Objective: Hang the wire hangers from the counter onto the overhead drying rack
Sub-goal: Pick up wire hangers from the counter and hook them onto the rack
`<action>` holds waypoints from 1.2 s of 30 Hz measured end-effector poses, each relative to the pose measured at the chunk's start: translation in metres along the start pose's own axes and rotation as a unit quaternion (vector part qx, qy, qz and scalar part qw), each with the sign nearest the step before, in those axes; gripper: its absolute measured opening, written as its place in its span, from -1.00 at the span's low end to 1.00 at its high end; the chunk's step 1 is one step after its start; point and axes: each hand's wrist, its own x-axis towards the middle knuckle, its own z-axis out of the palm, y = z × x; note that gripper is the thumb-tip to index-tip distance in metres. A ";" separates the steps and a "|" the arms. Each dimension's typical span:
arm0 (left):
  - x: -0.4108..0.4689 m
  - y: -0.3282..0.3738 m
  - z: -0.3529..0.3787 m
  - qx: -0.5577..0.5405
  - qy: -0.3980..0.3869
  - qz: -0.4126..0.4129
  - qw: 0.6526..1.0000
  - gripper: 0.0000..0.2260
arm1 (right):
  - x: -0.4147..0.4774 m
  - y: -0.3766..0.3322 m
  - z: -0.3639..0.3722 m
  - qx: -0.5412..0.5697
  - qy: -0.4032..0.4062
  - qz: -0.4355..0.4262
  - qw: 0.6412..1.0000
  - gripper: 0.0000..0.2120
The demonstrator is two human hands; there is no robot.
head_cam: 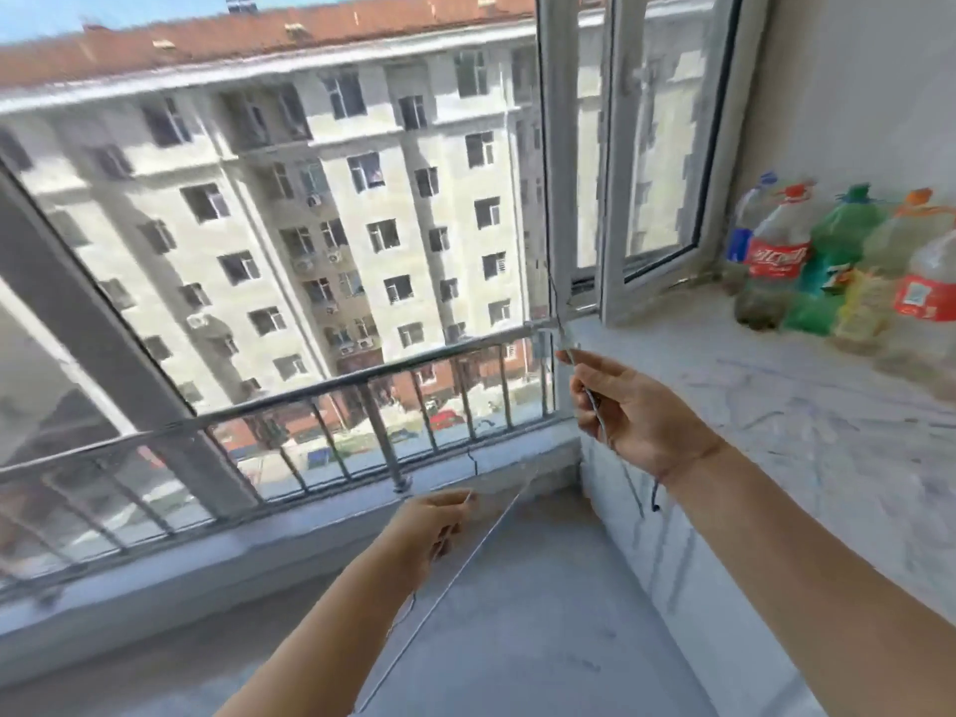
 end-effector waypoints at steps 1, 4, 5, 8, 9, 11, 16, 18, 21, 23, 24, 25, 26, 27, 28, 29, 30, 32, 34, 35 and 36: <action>-0.013 -0.003 -0.028 -0.016 0.024 0.000 1.000 -0.83 | 0.006 0.016 0.022 -0.002 -0.012 0.013 1.000 -0.69; -0.053 -0.008 -0.106 -0.066 0.089 0.018 0.994 -0.79 | 0.021 0.062 0.089 -0.008 -0.042 0.044 0.998 -0.71; -0.066 -0.010 -0.130 -0.076 0.108 0.027 0.991 -0.78 | 0.025 0.076 0.110 -0.007 -0.054 0.055 0.997 -0.75; -0.109 -0.014 -0.195 -0.107 0.170 0.046 0.979 -0.77 | 0.032 0.119 0.174 -0.009 -0.101 0.091 0.991 -0.80; -0.122 -0.013 -0.213 -0.120 0.189 0.050 0.973 -0.78 | 0.034 0.132 0.194 -0.010 -0.115 0.103 0.988 -0.80; -0.147 -0.008 -0.249 -0.151 0.228 0.062 0.960 -0.79 | 0.037 0.155 0.235 -0.014 -0.148 0.130 0.980 -0.79; -0.197 0.007 -0.325 -0.212 0.289 0.092 0.929 -0.80 | 0.049 0.199 0.330 -0.033 -0.231 0.170 0.958 -0.75; -0.212 0.015 -0.352 -0.233 0.306 0.108 0.917 -0.81 | 0.058 0.213 0.364 -0.027 -0.263 0.181 0.947 -0.78; -0.228 0.028 -0.394 -0.258 0.332 0.135 0.897 -0.84 | 0.072 0.229 0.414 -0.024 -0.312 0.193 0.930 -0.79; -0.237 0.038 -0.421 -0.268 0.350 0.149 0.885 -0.86 | 0.082 0.235 0.447 -0.023 -0.339 0.193 0.921 -0.73; -0.240 0.043 -0.434 -0.268 0.359 0.155 0.881 -0.87 | 0.087 0.237 0.463 -0.019 -0.350 0.192 0.917 -0.71; -0.244 0.048 -0.446 -0.267 0.367 0.163 0.876 -0.87 | 0.094 0.239 0.479 -0.014 -0.362 0.191 0.912 -0.68; -0.246 0.053 -0.458 -0.269 0.375 0.174 0.870 -0.85 | 0.101 0.240 0.495 -0.011 -0.373 0.190 0.908 -0.66; -0.249 0.059 -0.470 -0.277 0.380 0.187 0.863 -0.82 | 0.107 0.241 0.510 -0.012 -0.385 0.188 0.904 -0.64; -0.250 0.065 -0.482 -0.285 0.386 0.198 0.854 -0.81 | 0.113 0.242 0.525 -0.017 -0.395 0.185 0.900 -0.64; -0.253 0.070 -0.494 -0.292 0.394 0.208 0.847 -0.81 | 0.119 0.243 0.540 -0.020 -0.404 0.182 0.896 -0.65; -0.255 0.075 -0.505 -0.295 0.401 0.216 0.840 -0.82 | 0.125 0.246 0.555 -0.018 -0.412 0.180 0.893 -0.67; -0.261 0.084 -0.525 -0.301 0.415 0.235 0.826 -0.82 | 0.134 0.251 0.583 -0.014 -0.427 0.177 0.887 -0.72; -0.269 0.091 -0.547 -0.300 0.424 0.253 0.816 -0.80 | 0.141 0.258 0.613 -0.019 -0.438 0.166 0.883 -0.76; -0.274 0.093 -0.559 -0.293 0.430 0.259 0.814 -0.79 | 0.143 0.261 0.627 -0.020 -0.445 0.158 0.882 -0.75; -0.278 0.096 -0.571 -0.285 0.436 0.263 0.812 -0.78 | 0.144 0.264 0.641 -0.019 -0.452 0.149 0.879 -0.73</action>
